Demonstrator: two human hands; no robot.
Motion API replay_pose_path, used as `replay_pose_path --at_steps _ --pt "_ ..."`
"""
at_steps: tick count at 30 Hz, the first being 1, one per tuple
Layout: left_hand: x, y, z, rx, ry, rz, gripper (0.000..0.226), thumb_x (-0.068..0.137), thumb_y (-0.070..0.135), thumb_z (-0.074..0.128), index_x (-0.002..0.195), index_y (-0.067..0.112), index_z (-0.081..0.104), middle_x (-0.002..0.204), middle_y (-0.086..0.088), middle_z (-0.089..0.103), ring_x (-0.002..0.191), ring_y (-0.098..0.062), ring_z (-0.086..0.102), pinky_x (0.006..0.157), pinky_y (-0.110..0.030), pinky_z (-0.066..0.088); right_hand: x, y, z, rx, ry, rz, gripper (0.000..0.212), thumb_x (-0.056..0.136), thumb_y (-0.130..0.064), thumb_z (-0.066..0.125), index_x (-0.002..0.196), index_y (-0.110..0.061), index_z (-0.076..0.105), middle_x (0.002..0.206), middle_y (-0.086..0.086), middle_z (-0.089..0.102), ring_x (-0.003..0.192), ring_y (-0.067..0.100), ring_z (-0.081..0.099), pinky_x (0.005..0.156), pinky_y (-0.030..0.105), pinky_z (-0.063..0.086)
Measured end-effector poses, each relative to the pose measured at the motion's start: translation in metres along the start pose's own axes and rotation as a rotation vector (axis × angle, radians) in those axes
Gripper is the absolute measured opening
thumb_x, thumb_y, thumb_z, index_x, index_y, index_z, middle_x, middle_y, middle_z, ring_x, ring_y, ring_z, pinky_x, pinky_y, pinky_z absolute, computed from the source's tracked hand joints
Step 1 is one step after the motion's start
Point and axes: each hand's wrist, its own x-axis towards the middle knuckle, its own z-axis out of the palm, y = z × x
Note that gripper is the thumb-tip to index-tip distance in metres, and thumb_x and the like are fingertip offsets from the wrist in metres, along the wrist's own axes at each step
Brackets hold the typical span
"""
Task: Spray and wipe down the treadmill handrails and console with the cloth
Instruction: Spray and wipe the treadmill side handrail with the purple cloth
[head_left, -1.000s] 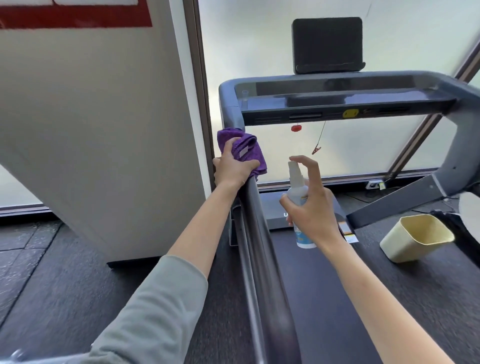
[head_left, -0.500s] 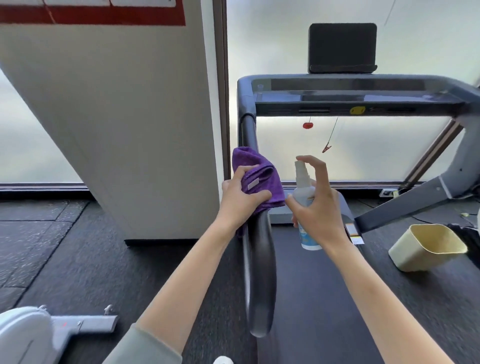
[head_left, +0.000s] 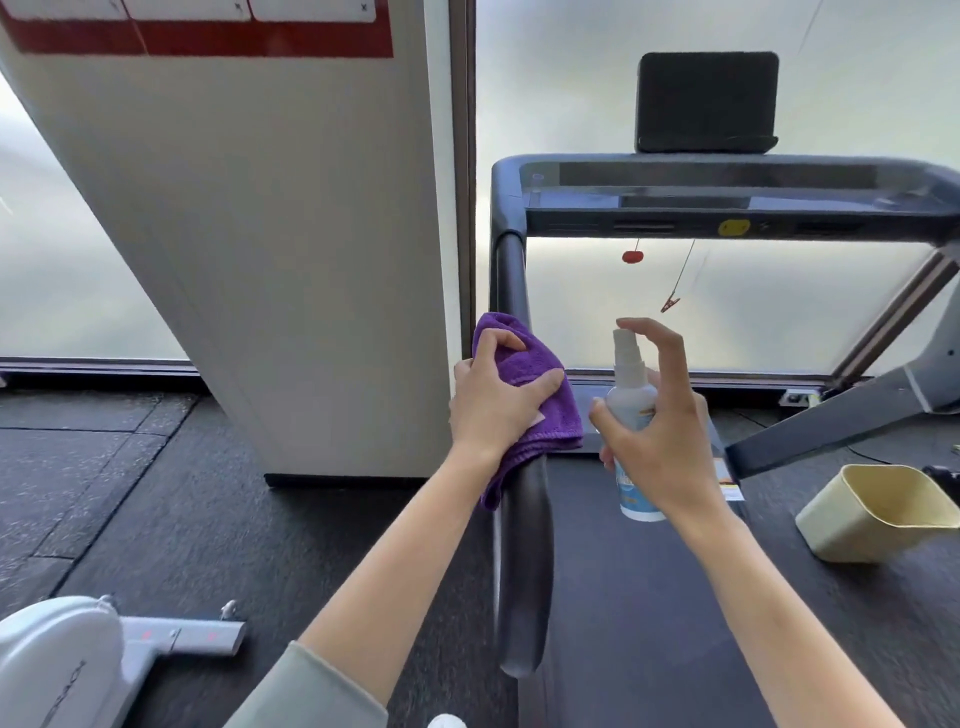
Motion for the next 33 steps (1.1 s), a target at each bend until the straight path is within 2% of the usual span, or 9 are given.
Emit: replay_pose_path --at_steps 3,7,12,17,20,23,28,31,33 --pt "0.026 0.001 0.003 0.000 0.011 0.017 0.039 0.073 0.045 0.076 0.101 0.041 0.049 0.113 0.001 0.048 0.083 -0.010 0.053 0.073 -0.021 0.036 0.013 0.008 0.005 -0.004 0.005 0.006 0.071 0.081 0.004 0.068 0.123 -0.046 0.041 0.075 0.001 0.058 0.043 0.019 0.057 0.044 0.027 0.052" --pt "0.073 0.008 0.010 0.113 -0.017 -0.011 0.046 0.074 0.045 0.074 0.111 0.037 0.047 0.113 -0.001 0.043 0.084 -0.020 0.052 0.074 -0.024 0.035 0.036 0.020 0.017 0.020 0.016 0.034 0.074 0.081 0.005 0.067 0.120 -0.053 0.041 0.075 0.009 0.058 0.039 0.019 0.056 0.040 0.019 0.047" --pt "0.131 0.019 0.020 0.291 -0.043 -0.010 0.049 0.075 0.041 0.073 0.113 0.032 0.043 0.113 -0.004 0.038 0.080 -0.023 0.048 0.074 -0.030 0.036 0.076 0.038 0.037 -0.007 0.023 0.089 0.079 0.080 0.002 0.066 0.116 -0.062 0.037 0.072 0.013 0.057 0.046 0.036 0.054 0.046 0.045 0.054" --pt "0.184 0.030 0.032 0.376 -0.030 -0.009 0.052 0.076 0.038 0.072 0.119 0.028 0.043 0.126 -0.012 0.040 0.090 -0.028 0.048 0.076 -0.031 0.037 0.110 0.053 0.053 -0.018 0.042 0.106 0.070 0.077 0.002 0.064 0.125 -0.044 0.041 0.072 0.008 0.054 0.046 0.039 0.050 0.046 0.049 0.052" --pt "0.207 0.030 0.036 0.338 -0.026 -0.041 0.056 0.076 0.040 0.072 0.123 0.028 0.042 0.127 -0.013 0.041 0.094 -0.028 0.048 0.076 -0.030 0.036 0.123 0.062 0.057 -0.030 0.066 0.115 0.070 0.077 0.005 0.063 0.127 -0.039 0.042 0.068 0.005 0.053 0.043 0.035 0.051 0.044 0.043 0.052" --pt "0.220 0.028 0.040 0.290 -0.006 -0.055 0.056 0.075 0.044 0.072 0.121 0.030 0.043 0.125 -0.012 0.044 0.096 -0.030 0.051 0.076 -0.030 0.036 0.129 0.066 0.058 -0.050 0.071 0.124 0.069 0.078 0.006 0.062 0.128 -0.037 0.041 0.067 0.018 0.055 0.042 0.035 0.052 0.044 0.037 0.052" --pt "0.220 0.021 0.034 0.114 -0.038 -0.060 0.054 0.071 0.045 0.073 0.115 0.037 0.043 0.116 0.001 0.052 0.096 -0.023 0.054 0.077 -0.030 0.040 0.130 0.065 0.058 -0.076 0.059 0.126 0.068 0.079 0.005 0.060 0.129 -0.037 0.039 0.072 0.016 0.056 0.047 0.042 0.053 0.047 0.047 0.053" --pt "0.201 0.010 0.028 0.004 -0.067 -0.047 0.055 0.071 0.036 0.074 0.115 0.038 0.042 0.099 0.010 0.057 0.094 -0.023 0.059 0.076 -0.032 0.046 0.119 0.061 0.054 -0.027 0.101 0.102 0.070 0.078 0.008 0.060 0.129 -0.037 0.039 0.070 0.022 0.055 0.039 0.032 0.054 0.042 0.031 0.052" --pt "0.184 0.004 0.024 -0.171 -0.104 -0.077 0.053 0.068 0.032 0.075 0.110 0.037 0.043 0.098 0.008 0.058 0.096 -0.025 0.062 0.086 -0.042 0.053 0.107 0.058 0.050 -0.011 0.110 0.082 0.070 0.077 0.007 0.060 0.129 -0.036 0.041 0.065 0.017 0.054 0.037 0.028 0.054 0.045 0.022 0.050"
